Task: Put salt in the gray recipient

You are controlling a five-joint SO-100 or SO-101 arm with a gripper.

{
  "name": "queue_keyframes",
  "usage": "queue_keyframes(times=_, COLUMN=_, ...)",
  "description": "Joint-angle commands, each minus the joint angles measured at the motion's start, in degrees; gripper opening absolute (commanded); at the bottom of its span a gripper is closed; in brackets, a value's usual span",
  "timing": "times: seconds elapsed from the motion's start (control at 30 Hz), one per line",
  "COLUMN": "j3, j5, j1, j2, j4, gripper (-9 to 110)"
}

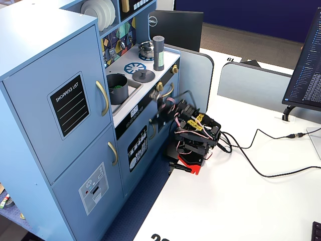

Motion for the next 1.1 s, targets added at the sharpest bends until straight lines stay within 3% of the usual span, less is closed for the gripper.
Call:
queue_keyframes(times=0.0, j3=9.7, j5=-2.1, j1=-2.1, j2=2.9, j4=-1.0, gripper=0)
queue_keyframes(times=0.2, j3=10.0, j5=-1.1, j1=-4.7, j2=3.0, j4=11.4, gripper=1)
queue_keyframes(times=1.07, j3=10.0, j5=-3.6, j1=-4.0, j2=3.0, j4=11.9, gripper=3)
